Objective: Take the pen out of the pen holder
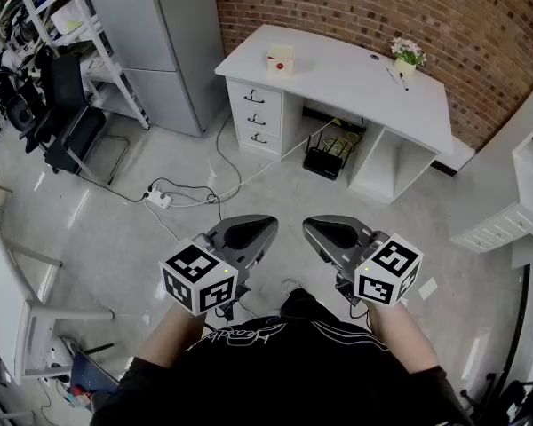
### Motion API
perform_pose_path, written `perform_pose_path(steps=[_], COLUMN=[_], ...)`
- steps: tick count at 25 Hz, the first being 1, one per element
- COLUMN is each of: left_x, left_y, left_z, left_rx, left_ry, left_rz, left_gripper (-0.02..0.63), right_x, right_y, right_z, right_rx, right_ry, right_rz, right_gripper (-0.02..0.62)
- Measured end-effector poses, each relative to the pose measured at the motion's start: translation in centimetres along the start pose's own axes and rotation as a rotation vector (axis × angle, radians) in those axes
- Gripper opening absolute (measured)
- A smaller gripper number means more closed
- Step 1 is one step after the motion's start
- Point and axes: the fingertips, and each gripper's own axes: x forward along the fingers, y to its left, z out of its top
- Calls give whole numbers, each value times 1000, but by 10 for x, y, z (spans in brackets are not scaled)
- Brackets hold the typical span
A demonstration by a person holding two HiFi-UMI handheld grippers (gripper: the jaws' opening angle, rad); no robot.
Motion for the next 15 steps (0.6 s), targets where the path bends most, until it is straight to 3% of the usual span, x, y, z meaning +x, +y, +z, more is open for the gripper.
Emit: perform_pose_path(steps=[15], left_x=[-24], left_y=[-3], left_z=[23], left_rx=[24], left_ry=[-21], left_rz=[9], left_gripper=[3], right_x=[4], right_y=[18], right_z=[18], right_rx=[-4], right_ry=[6], right_rz=[18], right_gripper=[3])
